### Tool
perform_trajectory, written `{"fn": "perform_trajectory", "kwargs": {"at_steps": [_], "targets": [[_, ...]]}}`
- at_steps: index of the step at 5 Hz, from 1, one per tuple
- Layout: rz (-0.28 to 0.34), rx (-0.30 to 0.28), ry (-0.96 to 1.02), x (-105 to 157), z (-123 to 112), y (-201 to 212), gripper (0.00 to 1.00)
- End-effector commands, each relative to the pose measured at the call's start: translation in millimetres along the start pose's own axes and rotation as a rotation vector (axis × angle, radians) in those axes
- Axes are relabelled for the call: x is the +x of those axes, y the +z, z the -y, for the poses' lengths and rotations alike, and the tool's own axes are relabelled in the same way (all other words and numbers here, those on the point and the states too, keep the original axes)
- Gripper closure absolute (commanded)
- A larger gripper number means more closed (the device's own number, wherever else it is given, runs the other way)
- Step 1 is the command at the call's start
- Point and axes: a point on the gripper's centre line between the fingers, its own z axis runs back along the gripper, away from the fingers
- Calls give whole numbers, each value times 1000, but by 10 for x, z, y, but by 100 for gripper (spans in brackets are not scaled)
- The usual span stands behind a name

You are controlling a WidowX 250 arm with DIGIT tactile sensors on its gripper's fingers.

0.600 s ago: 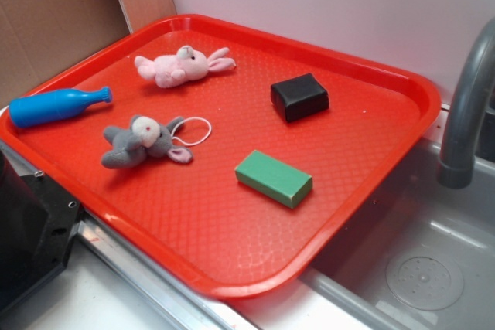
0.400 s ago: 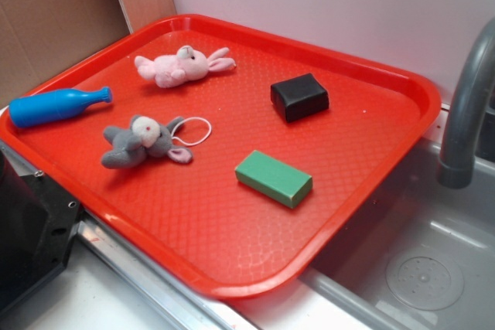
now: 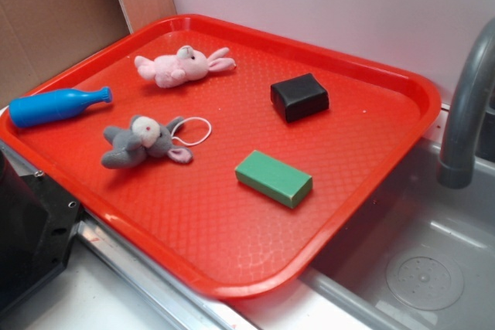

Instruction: Grab the green block.

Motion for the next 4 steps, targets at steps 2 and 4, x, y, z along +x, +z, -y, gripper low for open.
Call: {"fn": "perform_trajectory", "kwargs": {"at_steps": [2, 4], "targets": [[-10, -17, -645, -273, 1118, -271, 0], [-3, -19, -742, -452, 1173, -328, 0]]}}
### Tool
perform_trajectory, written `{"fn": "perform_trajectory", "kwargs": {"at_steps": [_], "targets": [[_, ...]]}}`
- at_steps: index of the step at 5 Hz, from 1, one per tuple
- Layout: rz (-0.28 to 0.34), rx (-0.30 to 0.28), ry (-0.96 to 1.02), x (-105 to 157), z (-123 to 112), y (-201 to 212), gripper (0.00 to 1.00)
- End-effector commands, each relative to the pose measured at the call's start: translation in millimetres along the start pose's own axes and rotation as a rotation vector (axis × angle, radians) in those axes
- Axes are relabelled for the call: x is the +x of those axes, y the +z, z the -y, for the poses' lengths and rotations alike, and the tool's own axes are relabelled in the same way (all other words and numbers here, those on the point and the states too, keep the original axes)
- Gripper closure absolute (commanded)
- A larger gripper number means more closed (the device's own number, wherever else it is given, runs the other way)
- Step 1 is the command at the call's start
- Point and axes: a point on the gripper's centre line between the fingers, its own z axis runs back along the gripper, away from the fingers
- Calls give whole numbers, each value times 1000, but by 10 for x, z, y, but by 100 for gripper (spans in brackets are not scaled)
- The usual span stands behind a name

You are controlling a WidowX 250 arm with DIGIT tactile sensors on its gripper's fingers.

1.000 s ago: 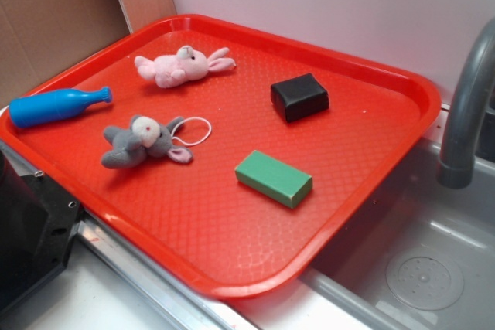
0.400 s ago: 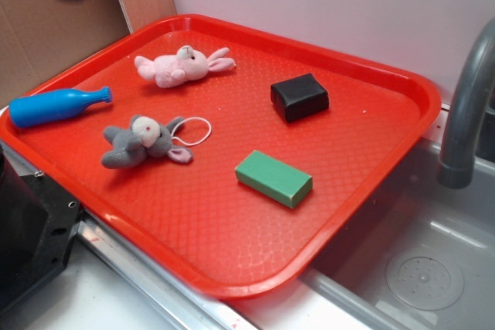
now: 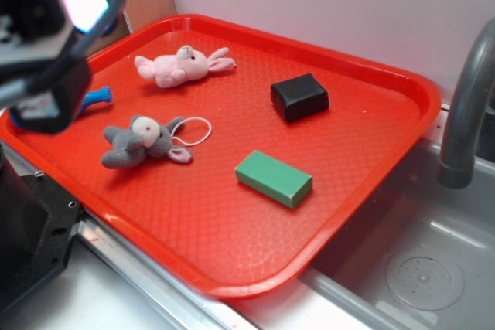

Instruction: Grab the green block.

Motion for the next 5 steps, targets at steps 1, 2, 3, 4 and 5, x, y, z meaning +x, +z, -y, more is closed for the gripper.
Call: {"fn": "perform_trajectory", "kwargs": {"at_steps": [1, 2, 3, 4, 5], "targets": [[31, -5, -6, -93, 72, 55, 0], [32, 22, 22, 36, -300, 7, 0], [-5, 66, 48, 80, -738, -74, 0], [-37, 95, 55, 83, -1000, -239, 0], [-69, 93, 22, 83, -1133, -454, 0]]}}
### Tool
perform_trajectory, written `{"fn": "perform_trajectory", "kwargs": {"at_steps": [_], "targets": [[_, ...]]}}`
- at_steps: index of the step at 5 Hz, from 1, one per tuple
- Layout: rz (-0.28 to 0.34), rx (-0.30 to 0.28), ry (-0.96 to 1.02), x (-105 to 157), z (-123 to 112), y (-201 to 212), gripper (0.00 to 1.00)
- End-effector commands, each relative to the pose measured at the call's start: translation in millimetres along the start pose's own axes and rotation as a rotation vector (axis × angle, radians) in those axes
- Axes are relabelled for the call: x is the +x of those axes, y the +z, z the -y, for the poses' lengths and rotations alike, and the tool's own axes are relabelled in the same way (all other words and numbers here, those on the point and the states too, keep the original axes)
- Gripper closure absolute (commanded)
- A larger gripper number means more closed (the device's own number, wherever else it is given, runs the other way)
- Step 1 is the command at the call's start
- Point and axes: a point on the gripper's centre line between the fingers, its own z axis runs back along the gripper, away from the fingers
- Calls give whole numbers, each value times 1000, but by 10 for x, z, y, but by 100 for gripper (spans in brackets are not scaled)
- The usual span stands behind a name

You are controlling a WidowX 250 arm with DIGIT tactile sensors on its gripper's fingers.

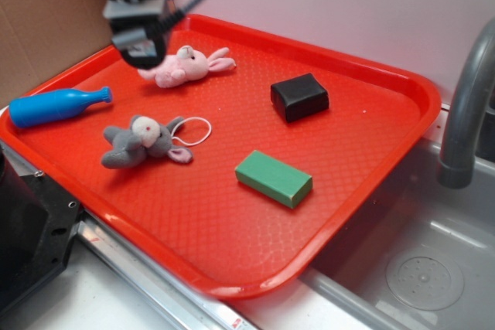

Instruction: Grab the green block.

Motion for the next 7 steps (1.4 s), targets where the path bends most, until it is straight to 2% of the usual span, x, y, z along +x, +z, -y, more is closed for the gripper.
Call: {"fn": "perform_trajectory", "kwargs": {"at_steps": [1, 2, 3, 4, 5, 7], "targets": [[-33, 9, -72, -26, -184, -387, 0], [-39, -57, -293, 0, -233, -455, 0], [2, -80, -516, -2, -286, -438, 0], [-29, -82, -558, 27, -295, -557, 0], [-77, -46, -389, -61, -309, -552, 0], [-77, -46, -389, -61, -309, -552, 0]]}}
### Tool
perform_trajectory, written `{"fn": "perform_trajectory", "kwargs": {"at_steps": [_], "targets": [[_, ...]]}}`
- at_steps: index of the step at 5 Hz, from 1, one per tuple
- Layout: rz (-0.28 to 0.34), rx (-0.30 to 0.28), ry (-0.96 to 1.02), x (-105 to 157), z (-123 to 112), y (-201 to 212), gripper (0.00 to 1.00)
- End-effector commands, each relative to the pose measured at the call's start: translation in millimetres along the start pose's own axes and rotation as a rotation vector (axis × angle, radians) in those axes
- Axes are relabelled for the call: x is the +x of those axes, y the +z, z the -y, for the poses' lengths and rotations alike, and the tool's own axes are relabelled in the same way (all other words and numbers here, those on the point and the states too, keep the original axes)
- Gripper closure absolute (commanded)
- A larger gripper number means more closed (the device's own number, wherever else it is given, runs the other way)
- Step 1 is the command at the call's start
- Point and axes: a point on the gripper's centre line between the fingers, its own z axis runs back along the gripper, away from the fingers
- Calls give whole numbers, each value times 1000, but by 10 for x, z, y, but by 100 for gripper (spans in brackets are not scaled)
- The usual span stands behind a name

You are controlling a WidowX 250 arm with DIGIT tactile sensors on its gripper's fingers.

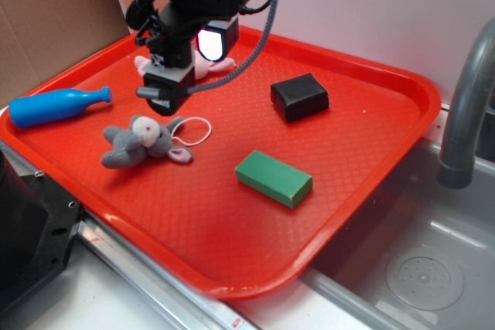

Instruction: Grab the green block.

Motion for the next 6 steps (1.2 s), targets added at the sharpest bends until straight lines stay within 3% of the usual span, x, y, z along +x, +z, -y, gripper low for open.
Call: {"fn": "perform_trajectory", "kwargs": {"at_steps": [1, 2, 3, 4, 6], "targets": [[79, 26, -103, 197, 73, 132, 0], [86, 7, -162, 434, 92, 44, 0], [-3, -48, -169, 519, 61, -379, 0], [-33, -69, -182, 473, 50, -668, 0], [-30, -81, -190, 471, 85, -743, 0]]}}
